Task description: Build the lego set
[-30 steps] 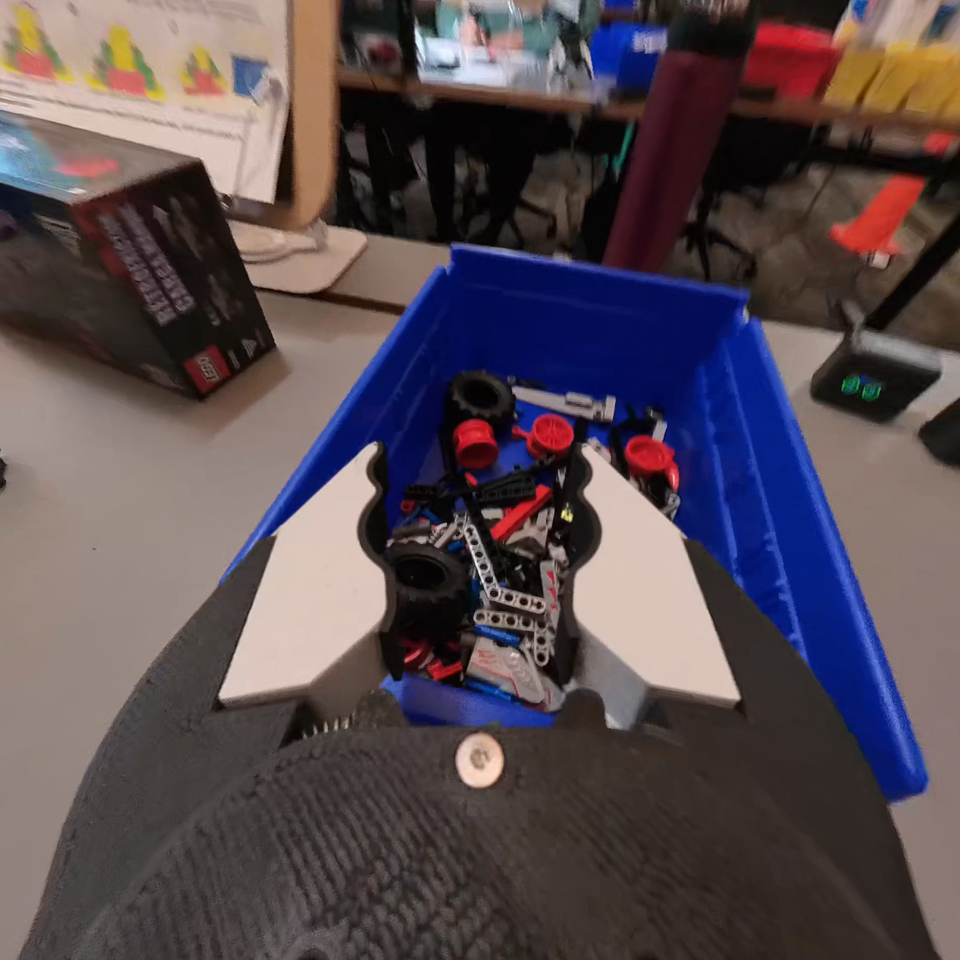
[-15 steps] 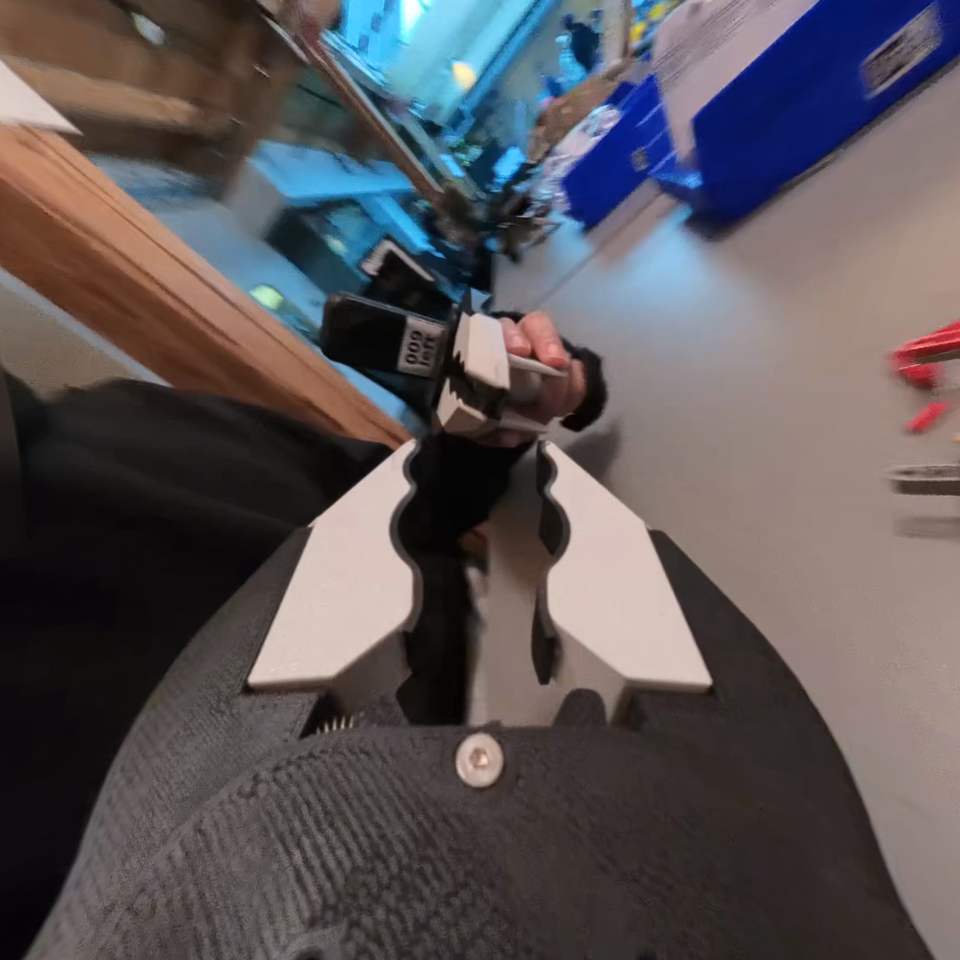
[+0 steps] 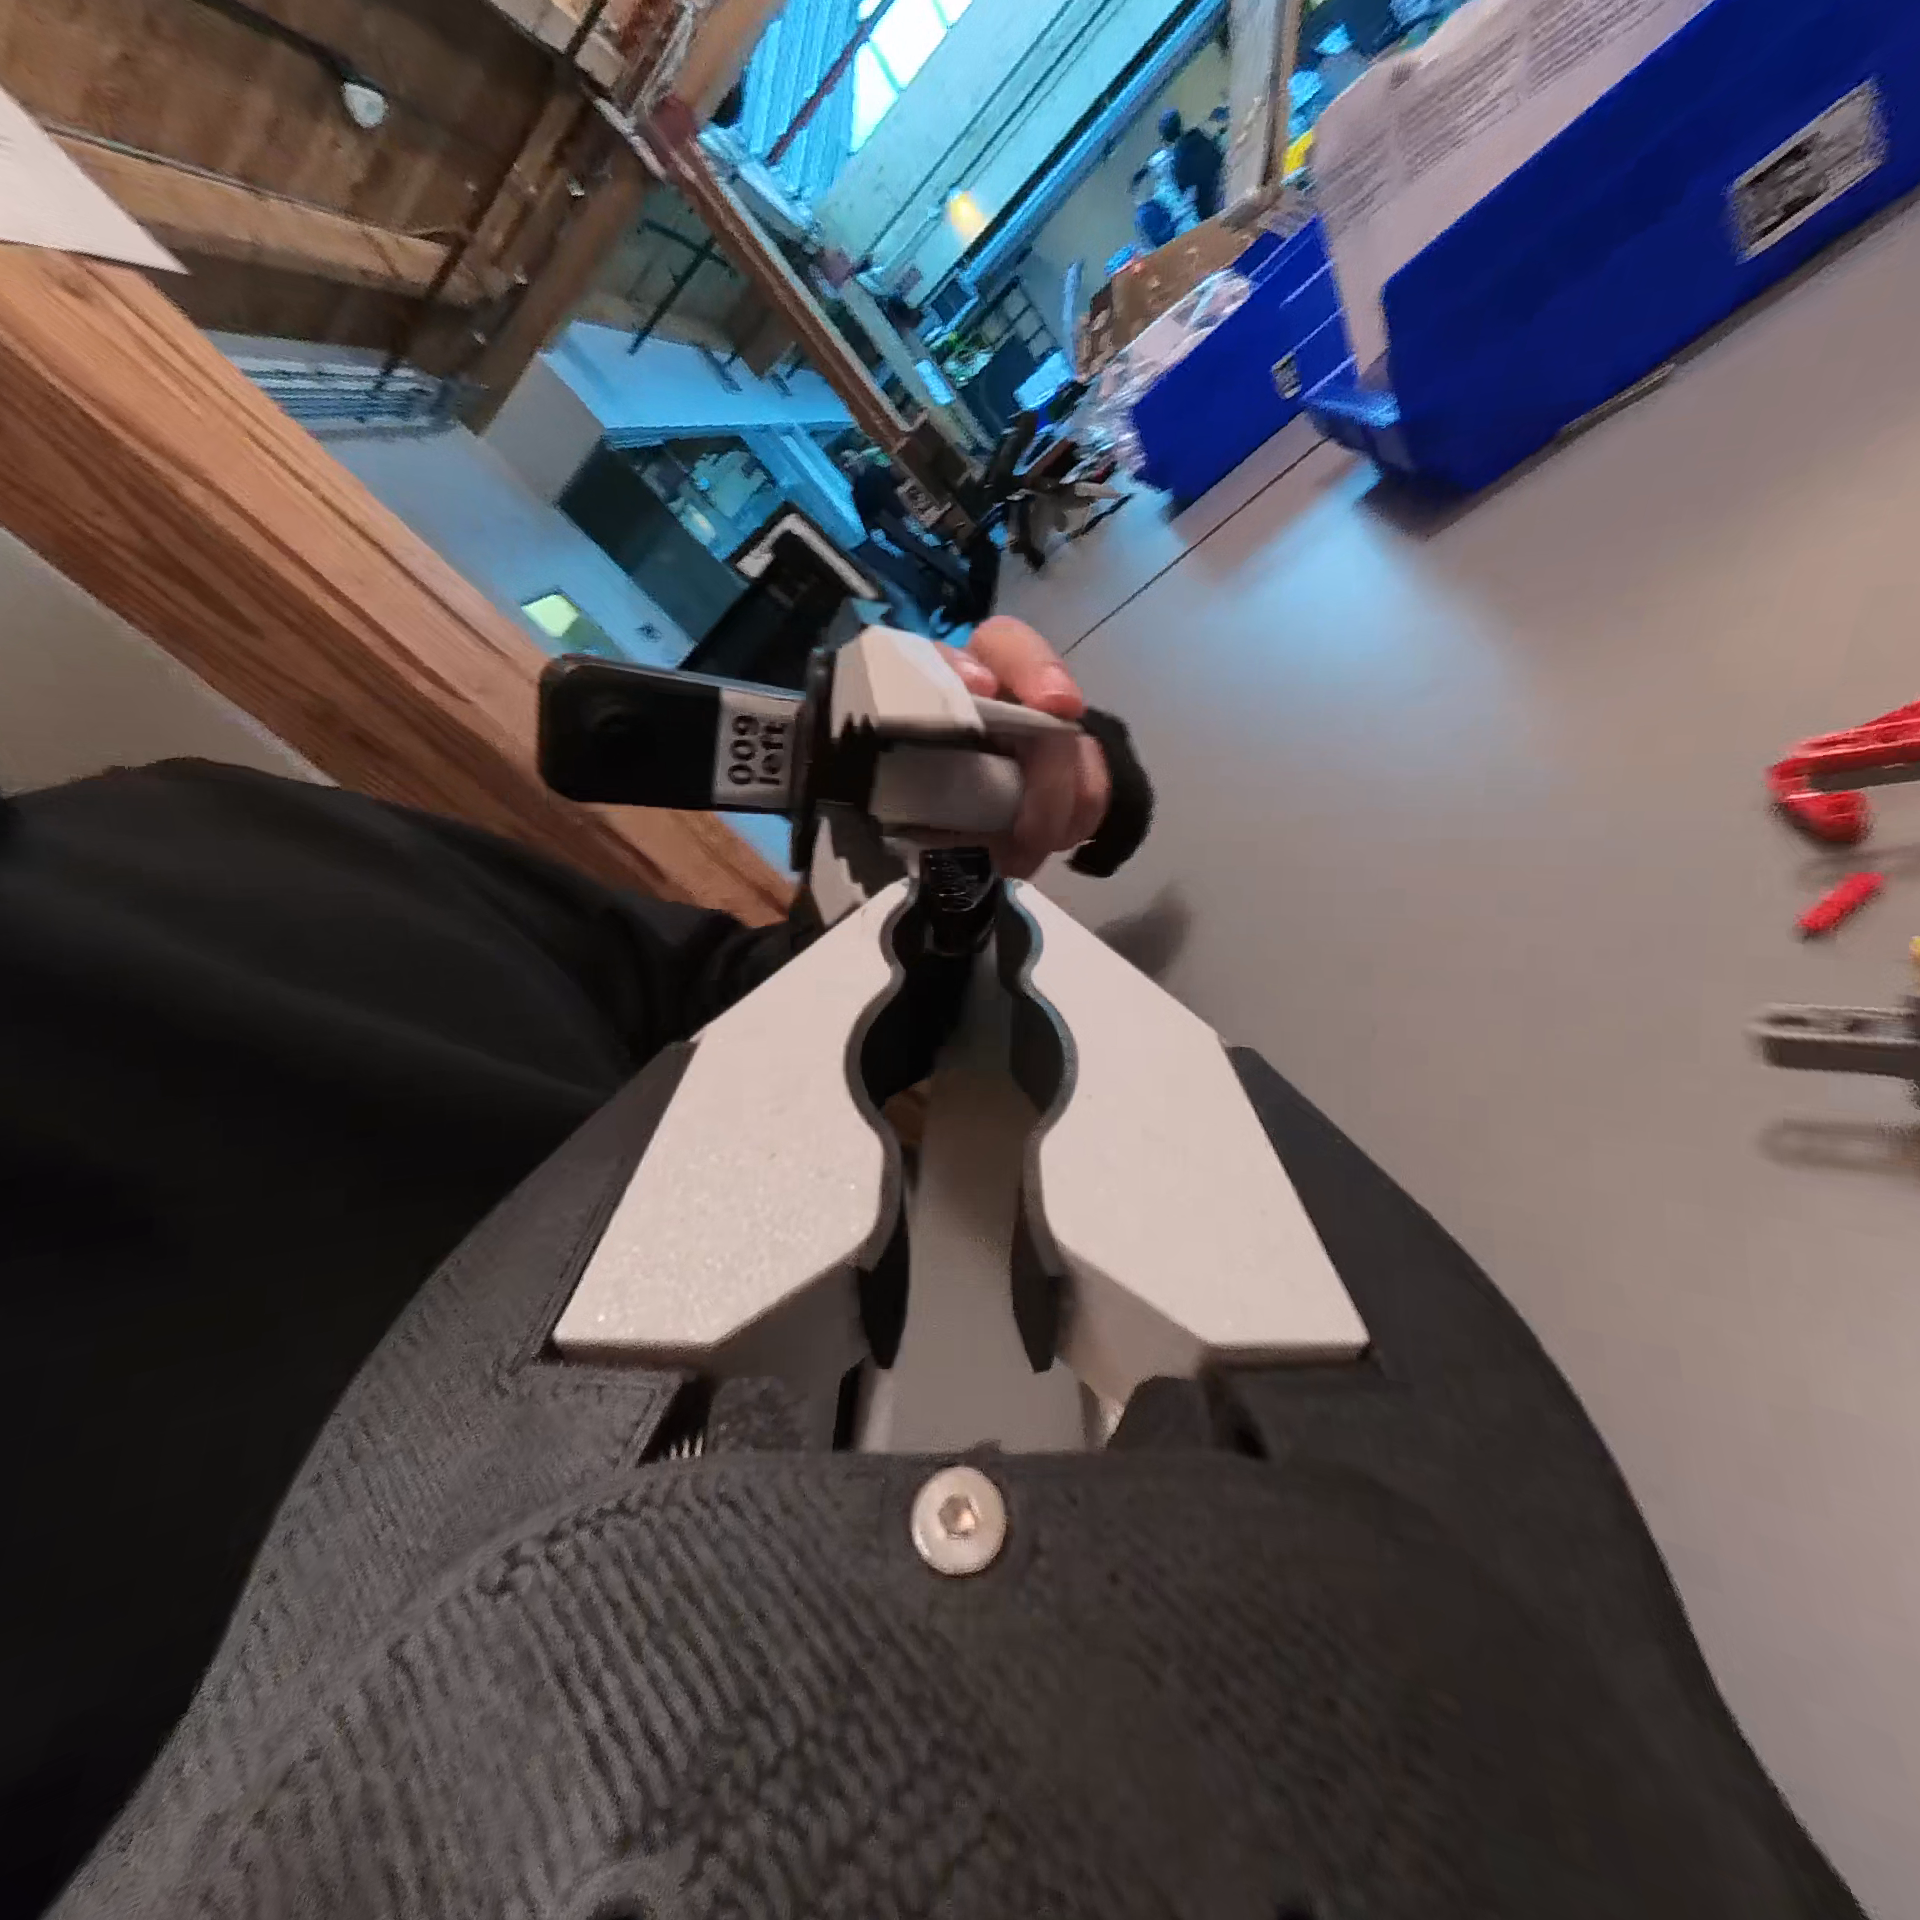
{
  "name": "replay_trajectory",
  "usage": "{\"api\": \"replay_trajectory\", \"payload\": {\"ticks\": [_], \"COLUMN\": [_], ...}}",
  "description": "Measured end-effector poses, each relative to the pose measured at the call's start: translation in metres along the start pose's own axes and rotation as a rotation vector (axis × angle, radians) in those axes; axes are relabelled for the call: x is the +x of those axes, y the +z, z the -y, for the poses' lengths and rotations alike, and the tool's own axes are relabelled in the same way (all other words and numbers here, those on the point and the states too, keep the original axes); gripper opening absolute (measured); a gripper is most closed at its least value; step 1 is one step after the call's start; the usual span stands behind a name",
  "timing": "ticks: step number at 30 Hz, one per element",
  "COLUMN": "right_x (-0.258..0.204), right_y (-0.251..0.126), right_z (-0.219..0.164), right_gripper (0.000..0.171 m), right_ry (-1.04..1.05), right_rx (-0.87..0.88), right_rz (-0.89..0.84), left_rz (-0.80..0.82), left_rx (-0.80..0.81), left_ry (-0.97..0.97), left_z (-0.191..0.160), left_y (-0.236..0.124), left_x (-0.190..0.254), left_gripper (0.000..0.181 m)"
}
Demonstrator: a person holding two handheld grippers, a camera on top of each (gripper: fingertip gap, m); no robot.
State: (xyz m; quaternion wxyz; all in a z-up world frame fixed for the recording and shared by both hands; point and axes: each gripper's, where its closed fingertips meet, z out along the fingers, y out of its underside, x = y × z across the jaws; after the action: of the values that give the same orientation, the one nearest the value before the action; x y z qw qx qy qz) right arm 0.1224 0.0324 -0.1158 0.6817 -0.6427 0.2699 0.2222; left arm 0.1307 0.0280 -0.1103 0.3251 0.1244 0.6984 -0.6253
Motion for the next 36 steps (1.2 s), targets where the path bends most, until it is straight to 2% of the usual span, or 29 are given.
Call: {"api": "replay_trajectory", "payload": {"ticks": [2,4,7,9,11,13,15,16,20,23,25,28,30,33,36], "right_x": [0.014,0.038,0.076,0.081,0.104,0.127,0.141,0.142,0.12,0.085,0.074,0.068,0.066,0.091,0.12], "right_y": [-0.028,-0.088,-0.254,-0.352,-0.41,-0.443,-0.454,-0.453,-0.455,-0.421,-0.356,-0.209,-0.13,-0.06,-0.032], "right_z": [0.023,0.06,0.124,0.146,0.142,0.135,0.131,0.13,0.13,0.132,0.129,0.101,0.074,0.031,0.009], "right_gripper": [0.012,0.012,0.012,0.012,0.012,0.018,0.062,0.07,0.074,0.078,0.07,0.053,0.043,0.045,0.049], "right_ry": [-0.071,-0.216,-0.428,-0.451,-0.348,-0.296,-0.282,-0.28,-0.307,-0.429,-0.551,-0.677,-0.701,-0.634,-0.677], "right_rx": [0.072,0.118,0.16,0.15,0.053,-0.005,-0.015,-0.004,0.058,0.01,-0.054,-0.092,-0.088,-0.2,-0.311], "right_rz": [-0.142,-0.452,-1.221,-1.582,-1.713,-1.772,-1.768,-1.748,-1.787,-1.815,-1.665,-1.183,-0.946,-0.816,-0.856], "left_rz": [0.022,0.03,0.024,-0.006,-0.023,-0.041,-0.047,-0.046,-0.009,0.023,0.057,0.065,0.032,0.012,-0.071], "left_rx": [-0.01,-0.049,-0.115,-0.185,-0.29,-0.392,-0.47,-0.488,-0.518,-0.548,-0.591,-0.663,-0.677,-0.748,-0.688], "left_ry": [-0.031,-0.057,-0.093,-0.14,-0.187,-0.213,-0.241,-0.256,-0.355,-0.424,-0.462,-0.561,-0.611,-0.586,-0.538], "left_z": [-0.004,-0.014,-0.032,-0.046,-0.065,-0.081,-0.095,-0.098,-0.107,-0.116,-0.126,-0.144,-0.152,-0.166,-0.158], "left_y": [-0.003,-0.006,-0.008,-0.005,-0.002,-0.001,-0.001,-0.001,-0.001,-0.001,0.001,0.008,0.016,0.018,0.024], "left_x": [-0.007,-0.011,-0.014,-0.009,-0.005,0.001,0.005,0.005,-0.003,-0.015,-0.028,-0.038,-0.039,-0.045,-0.045], "left_gripper": [0.039,0.039,0.035,0.032,0.031,0.031,0.03,0.029,0.027,0.026,0.026,0.027,0.027,0.027,0.026]}}
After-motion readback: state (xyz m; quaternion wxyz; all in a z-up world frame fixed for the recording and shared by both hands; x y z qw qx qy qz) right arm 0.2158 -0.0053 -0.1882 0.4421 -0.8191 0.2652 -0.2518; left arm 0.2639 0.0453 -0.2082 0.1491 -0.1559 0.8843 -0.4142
